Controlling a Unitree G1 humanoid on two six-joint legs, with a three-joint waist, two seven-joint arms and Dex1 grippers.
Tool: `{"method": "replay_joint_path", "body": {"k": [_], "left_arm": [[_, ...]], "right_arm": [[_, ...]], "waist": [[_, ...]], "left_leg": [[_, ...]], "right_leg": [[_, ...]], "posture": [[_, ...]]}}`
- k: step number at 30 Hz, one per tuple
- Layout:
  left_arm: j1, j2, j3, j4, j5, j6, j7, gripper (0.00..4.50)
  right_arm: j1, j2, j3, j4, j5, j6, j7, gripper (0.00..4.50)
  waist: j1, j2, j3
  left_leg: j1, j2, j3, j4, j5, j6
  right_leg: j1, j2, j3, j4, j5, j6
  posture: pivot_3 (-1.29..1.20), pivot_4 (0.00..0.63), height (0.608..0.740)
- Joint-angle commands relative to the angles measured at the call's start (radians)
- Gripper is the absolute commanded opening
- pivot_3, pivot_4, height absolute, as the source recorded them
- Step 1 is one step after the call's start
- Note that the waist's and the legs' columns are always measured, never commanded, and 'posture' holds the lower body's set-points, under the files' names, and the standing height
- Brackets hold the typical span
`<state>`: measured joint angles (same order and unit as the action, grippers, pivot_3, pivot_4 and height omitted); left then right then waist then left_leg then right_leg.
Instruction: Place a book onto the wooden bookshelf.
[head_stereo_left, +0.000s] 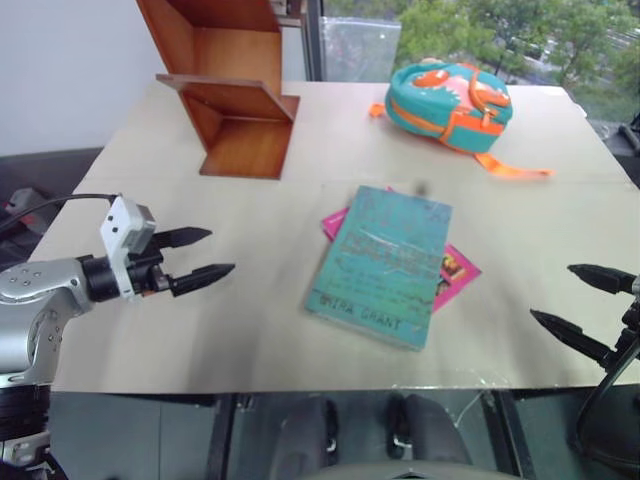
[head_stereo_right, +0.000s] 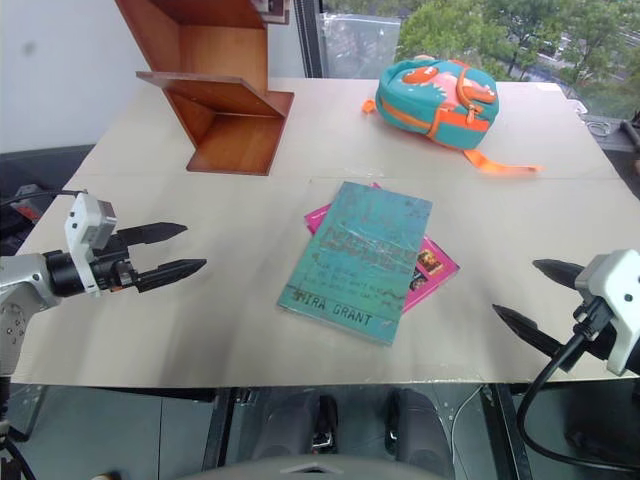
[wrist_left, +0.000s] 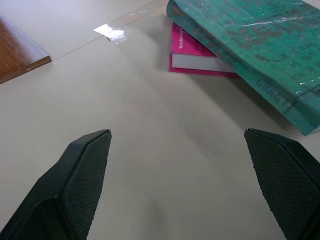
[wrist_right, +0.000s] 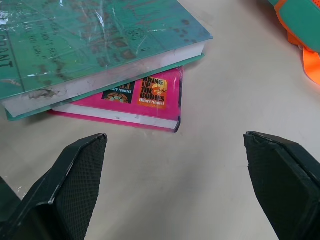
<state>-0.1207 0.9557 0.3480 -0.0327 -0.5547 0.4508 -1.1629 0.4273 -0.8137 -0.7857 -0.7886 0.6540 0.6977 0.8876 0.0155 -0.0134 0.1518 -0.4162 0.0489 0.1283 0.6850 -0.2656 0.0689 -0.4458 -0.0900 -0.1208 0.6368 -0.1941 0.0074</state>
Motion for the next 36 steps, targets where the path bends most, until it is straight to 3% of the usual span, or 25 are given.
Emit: {"method": "replay_joint_path", "body": {"k": [1, 4, 14, 18, 22, 24, 36], "left_arm": [[-0.038, 0.007, -0.004, -0.029, -0.029, 0.015, -0.013, 4.50], [-0.071, -0.008, -0.026, -0.055, -0.056, 0.040, -0.025, 4.50], [-0.108, -0.032, -0.035, -0.069, -0.103, 0.088, -0.034, 4.50], [-0.098, -0.036, -0.047, -0.089, -0.105, 0.097, -0.039, 4.50], [-0.094, -0.040, -0.049, -0.104, -0.113, 0.119, -0.029, 4.50], [-0.088, -0.034, -0.040, -0.107, -0.118, 0.132, -0.021, 4.50], [-0.004, -0.011, 0.021, -0.176, -0.138, 0.181, 0.013, 4.50]], "right_arm": [[-0.012, 0.000, 0.024, -0.010, -0.006, -0.030, -0.013, 4.47], [-0.046, 0.008, 0.107, 0.002, -0.043, -0.063, -0.044, 4.47], [-0.148, -0.007, 0.202, 0.019, -0.055, -0.041, -0.121, 4.47], [-0.225, -0.023, 0.274, 0.038, -0.059, -0.006, -0.159, 2.55], [-0.343, -0.023, 0.453, 0.105, -0.141, -0.011, -0.207, 0.65], [-0.378, -0.022, 0.526, 0.137, -0.186, -0.031, -0.215, 0.04], [-0.593, 0.064, 0.863, 0.355, -0.371, -0.138, -0.198, 0.04]], "waist": [[0.000, 0.000, 0.000], [0.001, -0.002, 0.001], [-0.001, -0.002, 0.001], [-0.001, -0.002, 0.001], [-0.003, -0.002, 0.001], [-0.002, -0.002, 0.001], [-0.003, -0.002, 0.002]], "left_leg": [[0.000, 0.000, 0.000, 0.000, 0.000, 0.000], [0.000, 0.000, 0.000, 0.000, -0.001, 0.002], [0.001, 0.001, 0.001, 0.000, 0.000, 0.000], [0.001, 0.000, 0.001, 0.001, 0.000, 0.000], [0.002, 0.000, 0.002, 0.001, 0.001, 0.000], [0.001, 0.000, 0.002, 0.001, 0.001, -0.001], [0.001, 0.000, 0.003, 0.001, 0.001, -0.001]], "right_leg": [[0.000, 0.000, 0.000, 0.000, 0.000, 0.000], [0.000, 0.000, -0.001, 0.000, 0.000, 0.000], [0.000, 0.001, 0.000, 0.000, 0.000, 0.000], [0.000, 0.001, -0.001, 0.001, 0.000, 0.000], [0.000, 0.001, -0.001, 0.001, 0.000, 0.000], [0.000, 0.001, -0.001, 0.001, 0.000, 0.000], [-0.001, 0.001, -0.001, 0.002, 0.000, 0.000]], "posture": [[0.00, 0.150, 0.740], [0.00, 0.150, 0.740], [0.00, 0.150, 0.740], [0.00, 0.150, 0.740], [0.00, 0.150, 0.740], [0.00, 0.150, 0.740], [0.00, 0.150, 0.740]]}}
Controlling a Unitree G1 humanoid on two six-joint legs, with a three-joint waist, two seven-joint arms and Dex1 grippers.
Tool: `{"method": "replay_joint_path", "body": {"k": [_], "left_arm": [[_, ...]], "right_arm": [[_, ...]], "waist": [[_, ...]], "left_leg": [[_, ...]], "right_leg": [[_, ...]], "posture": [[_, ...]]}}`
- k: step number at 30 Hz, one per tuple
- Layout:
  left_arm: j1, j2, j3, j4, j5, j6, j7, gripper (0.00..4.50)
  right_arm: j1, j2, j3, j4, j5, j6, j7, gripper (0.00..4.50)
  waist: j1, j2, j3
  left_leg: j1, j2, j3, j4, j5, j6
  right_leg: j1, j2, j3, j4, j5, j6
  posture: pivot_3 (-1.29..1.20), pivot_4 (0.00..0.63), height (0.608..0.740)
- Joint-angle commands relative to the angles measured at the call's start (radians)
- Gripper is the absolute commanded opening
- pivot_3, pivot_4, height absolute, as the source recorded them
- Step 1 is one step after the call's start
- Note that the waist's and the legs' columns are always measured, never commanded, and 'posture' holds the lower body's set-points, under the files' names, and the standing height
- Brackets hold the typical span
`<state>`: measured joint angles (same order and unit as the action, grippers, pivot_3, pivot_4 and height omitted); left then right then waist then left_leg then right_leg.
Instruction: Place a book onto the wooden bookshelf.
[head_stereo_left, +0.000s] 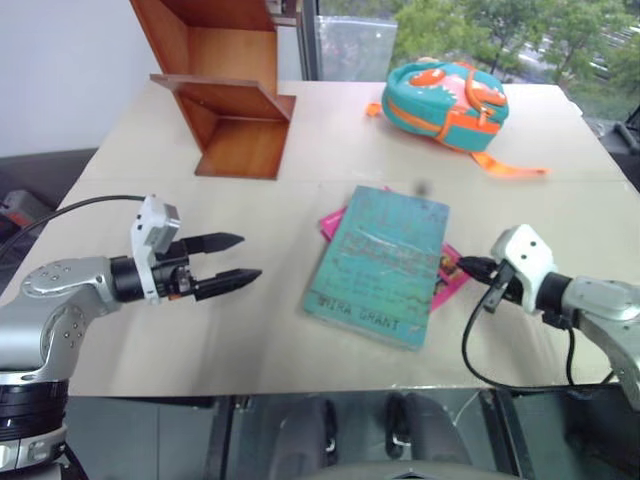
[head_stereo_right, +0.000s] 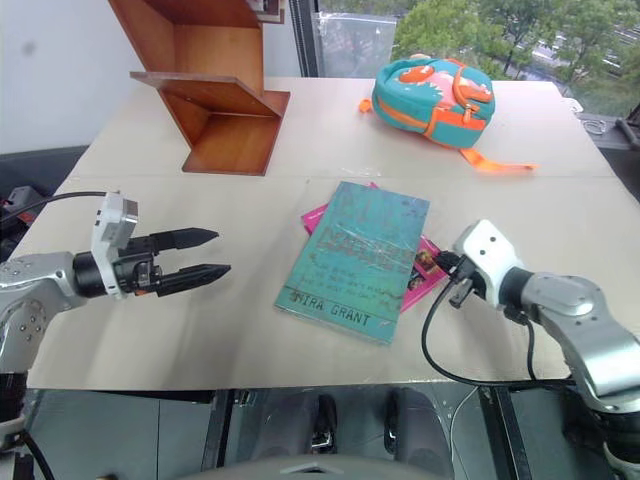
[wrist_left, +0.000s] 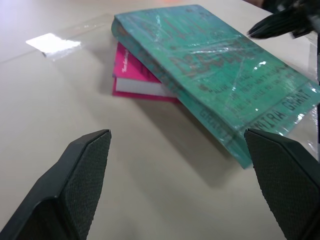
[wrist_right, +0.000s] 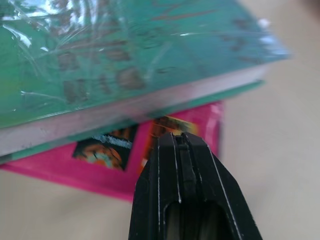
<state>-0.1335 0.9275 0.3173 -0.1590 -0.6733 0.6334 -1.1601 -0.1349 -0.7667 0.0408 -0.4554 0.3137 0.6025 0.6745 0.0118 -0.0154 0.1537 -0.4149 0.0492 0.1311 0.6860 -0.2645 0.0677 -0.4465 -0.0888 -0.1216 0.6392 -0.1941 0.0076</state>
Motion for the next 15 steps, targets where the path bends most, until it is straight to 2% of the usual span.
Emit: {"method": "replay_joint_path", "body": {"k": [1, 8, 15], "left_arm": [[0.011, 0.014, 0.059, -0.056, -0.021, -0.002, 0.018, 4.50], [0.043, 0.007, 0.085, -0.105, -0.053, 0.027, 0.048, 4.50], [0.047, 0.007, 0.078, -0.121, -0.102, 0.104, 0.080, 4.50]], "right_arm": [[-0.045, 0.028, 0.057, 0.046, -0.046, -0.057, 0.019, 0.04], [-0.148, 0.117, 0.129, 0.148, -0.086, -0.092, 0.033, 0.04], [-0.133, 0.097, 0.068, 0.158, -0.081, -0.114, 0.051, 0.04]], "waist": [[0.001, 0.000, 0.000], [-0.004, 0.000, 0.000], [0.000, 0.000, 0.000]], "left_leg": [[0.000, 0.000, 0.000, 0.000, 0.000, 0.000], [0.000, 0.000, 0.001, 0.001, 0.000, 0.000], [0.001, 0.000, 0.001, 0.001, 0.000, -0.001]], "right_leg": [[0.000, 0.000, 0.000, 0.000, 0.000, 0.000], [0.000, 0.000, 0.001, 0.001, 0.000, 0.000], [0.000, 0.000, 0.000, 0.002, 0.000, 0.000]], "posture": [[0.00, 0.150, 0.740], [0.00, 0.150, 0.740], [0.00, 0.150, 0.740]]}}
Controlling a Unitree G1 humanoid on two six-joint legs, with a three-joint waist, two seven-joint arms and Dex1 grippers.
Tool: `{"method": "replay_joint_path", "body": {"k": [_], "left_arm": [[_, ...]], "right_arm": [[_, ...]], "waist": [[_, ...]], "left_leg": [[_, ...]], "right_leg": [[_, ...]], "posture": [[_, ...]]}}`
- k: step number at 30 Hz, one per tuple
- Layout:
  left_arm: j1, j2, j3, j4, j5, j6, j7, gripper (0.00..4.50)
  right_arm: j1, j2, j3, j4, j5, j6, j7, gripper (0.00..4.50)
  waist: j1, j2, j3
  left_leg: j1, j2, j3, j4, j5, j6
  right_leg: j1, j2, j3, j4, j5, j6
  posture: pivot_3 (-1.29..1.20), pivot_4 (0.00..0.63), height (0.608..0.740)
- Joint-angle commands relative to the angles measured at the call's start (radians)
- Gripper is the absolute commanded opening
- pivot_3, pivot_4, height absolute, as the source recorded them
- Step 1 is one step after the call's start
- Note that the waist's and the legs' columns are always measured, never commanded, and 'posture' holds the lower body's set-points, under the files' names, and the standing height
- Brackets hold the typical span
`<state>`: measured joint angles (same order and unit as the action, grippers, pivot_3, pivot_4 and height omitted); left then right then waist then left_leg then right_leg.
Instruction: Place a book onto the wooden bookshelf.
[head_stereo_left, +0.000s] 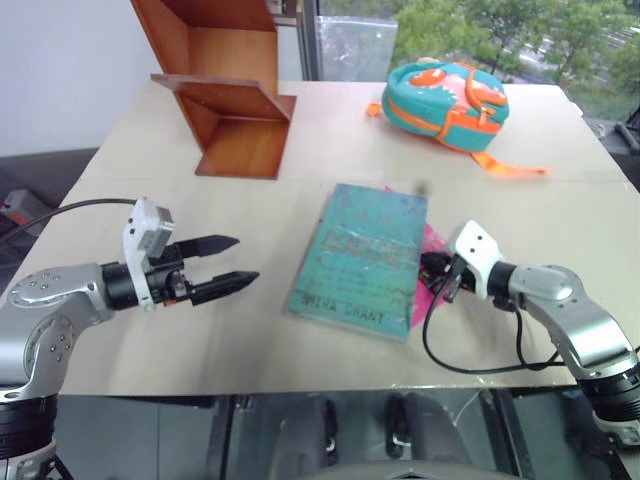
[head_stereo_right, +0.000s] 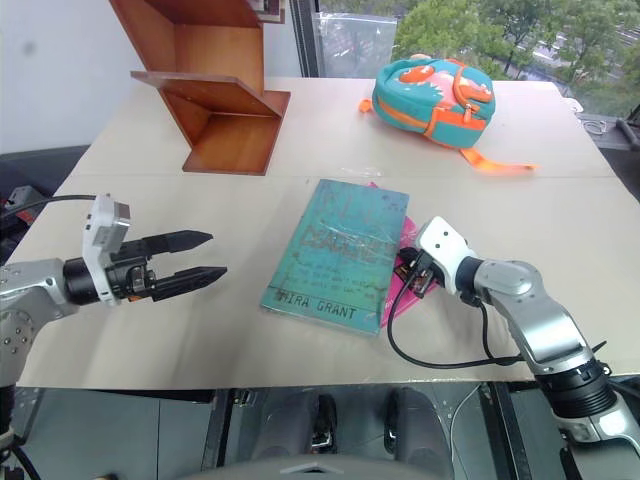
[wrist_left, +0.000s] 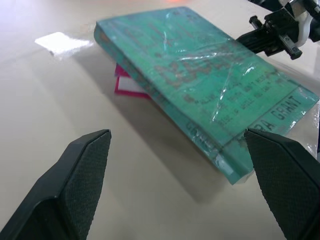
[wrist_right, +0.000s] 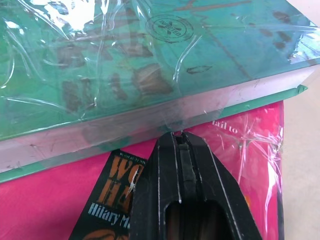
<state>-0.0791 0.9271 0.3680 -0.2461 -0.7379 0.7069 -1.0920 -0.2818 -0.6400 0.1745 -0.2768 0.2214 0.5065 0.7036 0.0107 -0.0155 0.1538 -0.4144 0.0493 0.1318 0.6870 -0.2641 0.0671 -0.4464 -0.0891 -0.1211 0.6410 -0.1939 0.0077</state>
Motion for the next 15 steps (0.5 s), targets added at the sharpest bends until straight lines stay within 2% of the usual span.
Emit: {"method": "replay_joint_path", "body": {"k": [1, 2, 4, 7, 11, 12, 15], "left_arm": [[-0.008, 0.008, 0.024, -0.036, -0.056, 0.057, 0.017, 4.50], [-0.015, 0.006, 0.020, -0.035, -0.084, 0.097, 0.026, 4.50], [-0.043, -0.004, 0.003, -0.022, -0.126, 0.162, 0.048, 4.50], [-0.096, -0.017, -0.006, 0.013, -0.172, 0.239, 0.082, 4.50], [-0.151, -0.001, -0.053, 0.077, -0.202, 0.352, 0.084, 4.50], [-0.161, 0.003, -0.066, 0.089, -0.200, 0.372, 0.083, 4.50], [-0.223, 0.012, -0.106, 0.150, -0.238, 0.520, 0.098, 4.50]], "right_arm": [[0.036, -0.051, -0.094, -0.040, 0.031, -0.024, 0.044, 0.04], [0.065, -0.069, -0.146, -0.074, 0.065, -0.016, 0.060, 0.42], [0.152, -0.123, -0.258, -0.169, 0.141, -0.002, 0.117, 0.84], [0.275, -0.160, -0.425, -0.304, 0.273, 0.023, 0.168, 2.34], [0.402, -0.188, -0.671, -0.495, 0.568, 0.146, 0.187, 4.24], [0.420, -0.200, -0.709, -0.523, 0.621, 0.172, 0.179, 4.46], [0.467, -0.236, -0.810, -0.605, 0.767, 0.196, 0.164, 4.46]], "waist": [[0.002, 0.000, 0.000], [0.004, 0.000, 0.000], [0.014, 0.002, 0.001], [0.013, 0.002, 0.001], [0.001, 0.002, 0.001], [0.000, 0.002, 0.001], [0.002, 0.001, 0.002]], "left_leg": [[0.000, 0.000, 0.000, 0.000, 0.000, 0.000], [0.000, 0.000, 0.000, 0.000, 0.000, 0.000], [-0.001, -0.001, -0.001, 0.000, 0.000, 0.000], [-0.001, -0.001, -0.002, 0.000, 0.000, 0.000], [0.001, 0.000, -0.002, 0.000, 0.000, 0.000], [0.001, 0.000, -0.002, 0.000, 0.000, 0.000], [0.002, 0.000, -0.001, 0.000, -0.001, 0.002]], "right_leg": [[0.000, 0.000, 0.000, 0.000, 0.000, 0.000], [0.000, 0.000, 0.000, 0.000, 0.000, 0.000], [0.000, -0.001, -0.001, 0.000, 0.000, 0.000], [0.001, -0.001, -0.001, 0.000, 0.001, 0.004], [0.001, 0.001, -0.001, 0.000, 0.001, 0.005], [0.001, 0.001, 0.000, 0.001, 0.001, 0.005], [0.001, 0.001, 0.000, 0.001, 0.001, 0.005]], "posture": [[0.00, 0.150, 0.740], [0.00, 0.150, 0.740], [0.00, 0.150, 0.740], [0.00, 0.150, 0.740], [0.00, 0.150, 0.740], [0.00, 0.150, 0.740], [0.00, 0.150, 0.740]]}}
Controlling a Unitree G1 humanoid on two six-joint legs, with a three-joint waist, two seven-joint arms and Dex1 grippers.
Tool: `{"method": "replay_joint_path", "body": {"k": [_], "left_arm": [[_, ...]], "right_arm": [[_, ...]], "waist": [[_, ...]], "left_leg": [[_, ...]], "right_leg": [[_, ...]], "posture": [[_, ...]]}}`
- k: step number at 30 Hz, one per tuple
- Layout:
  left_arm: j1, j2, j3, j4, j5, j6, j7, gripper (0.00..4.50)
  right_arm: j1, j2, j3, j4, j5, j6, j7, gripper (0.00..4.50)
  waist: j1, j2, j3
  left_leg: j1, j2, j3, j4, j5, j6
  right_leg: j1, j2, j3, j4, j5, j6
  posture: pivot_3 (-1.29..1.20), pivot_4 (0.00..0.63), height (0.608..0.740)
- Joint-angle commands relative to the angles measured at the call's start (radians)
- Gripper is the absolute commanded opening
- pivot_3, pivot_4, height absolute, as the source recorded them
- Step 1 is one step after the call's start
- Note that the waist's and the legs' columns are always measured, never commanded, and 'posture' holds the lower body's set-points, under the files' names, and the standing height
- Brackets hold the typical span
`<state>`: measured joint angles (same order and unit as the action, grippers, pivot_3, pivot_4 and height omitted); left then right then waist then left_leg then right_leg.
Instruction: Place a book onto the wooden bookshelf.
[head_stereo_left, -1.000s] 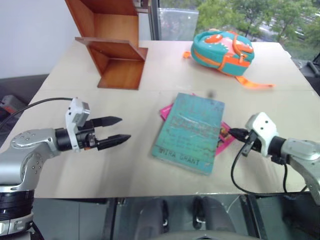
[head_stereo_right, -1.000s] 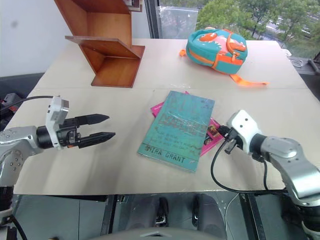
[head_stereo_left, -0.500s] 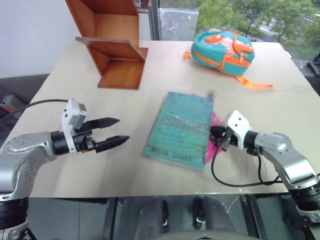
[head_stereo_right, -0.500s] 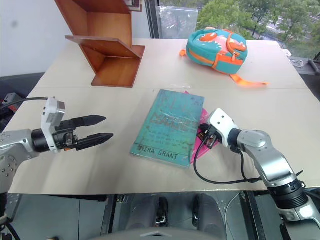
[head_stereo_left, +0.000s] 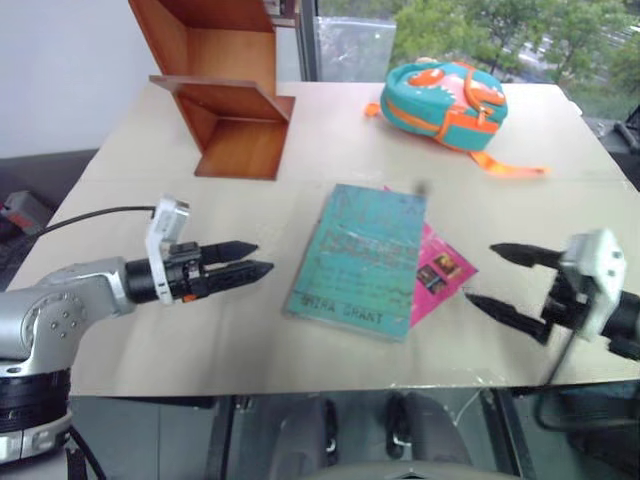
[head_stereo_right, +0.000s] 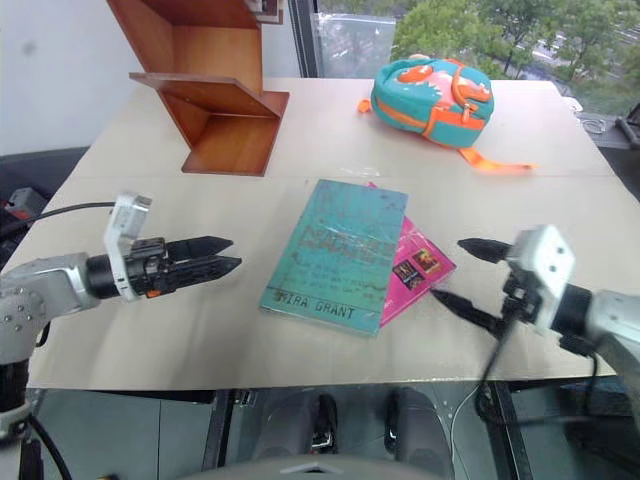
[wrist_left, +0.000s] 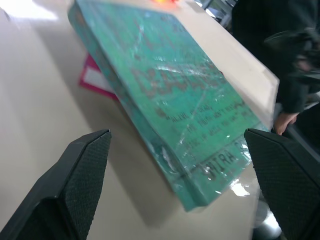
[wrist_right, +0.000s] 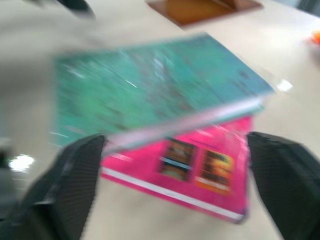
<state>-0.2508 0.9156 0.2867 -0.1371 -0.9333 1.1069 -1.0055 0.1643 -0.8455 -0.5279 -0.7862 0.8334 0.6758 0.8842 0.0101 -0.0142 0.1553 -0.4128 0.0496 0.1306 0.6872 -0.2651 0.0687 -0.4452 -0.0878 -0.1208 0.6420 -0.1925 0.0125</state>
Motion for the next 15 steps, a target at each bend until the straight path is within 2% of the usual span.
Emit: {"method": "replay_joint_path", "body": {"k": [1, 5, 10, 15], "left_arm": [[-0.081, 0.019, -0.048, 0.073, -0.041, 0.163, 0.022, 4.50], [-0.242, -0.058, -0.116, 0.249, 0.007, 0.322, 0.125, 4.50], [-0.441, -0.184, -0.139, 0.495, 0.058, 0.410, 0.183, 4.50], [-0.560, -0.292, -0.199, 0.684, 0.121, 0.381, 0.147, 4.50]], "right_arm": [[0.034, -0.043, -0.138, -0.127, 0.210, 0.029, -0.031, 4.46], [0.019, -0.063, -0.153, -0.205, 0.391, -0.006, -0.165, 4.46], [-0.038, -0.102, -0.066, -0.236, 0.428, -0.025, -0.283, 4.46], [-0.117, -0.102, 0.018, -0.231, 0.463, -0.064, -0.376, 4.46]], "waist": [[0.005, -0.001, 0.000], [0.012, -0.003, 0.000], [0.010, -0.009, 0.001], [0.005, -0.013, 0.003]], "left_leg": [[0.000, 0.000, -0.001, 0.000, -0.001, 0.002], [-0.001, 0.000, -0.003, 0.000, -0.001, 0.002], [-0.001, -0.002, -0.003, 0.001, 0.001, -0.001], [-0.001, -0.003, -0.002, 0.002, 0.001, -0.001]], "right_leg": [[0.000, 0.000, 0.000, 0.000, 0.000, 0.000], [0.001, -0.001, 0.000, 0.000, -0.002, -0.003], [0.002, -0.002, 0.000, 0.000, 0.000, 0.000], [0.001, -0.001, 0.000, 0.000, 0.000, 0.000]], "posture": [[0.00, 0.150, 0.740], [0.00, 0.150, 0.740], [0.00, 0.150, 0.740], [0.00, 0.150, 0.740]]}}
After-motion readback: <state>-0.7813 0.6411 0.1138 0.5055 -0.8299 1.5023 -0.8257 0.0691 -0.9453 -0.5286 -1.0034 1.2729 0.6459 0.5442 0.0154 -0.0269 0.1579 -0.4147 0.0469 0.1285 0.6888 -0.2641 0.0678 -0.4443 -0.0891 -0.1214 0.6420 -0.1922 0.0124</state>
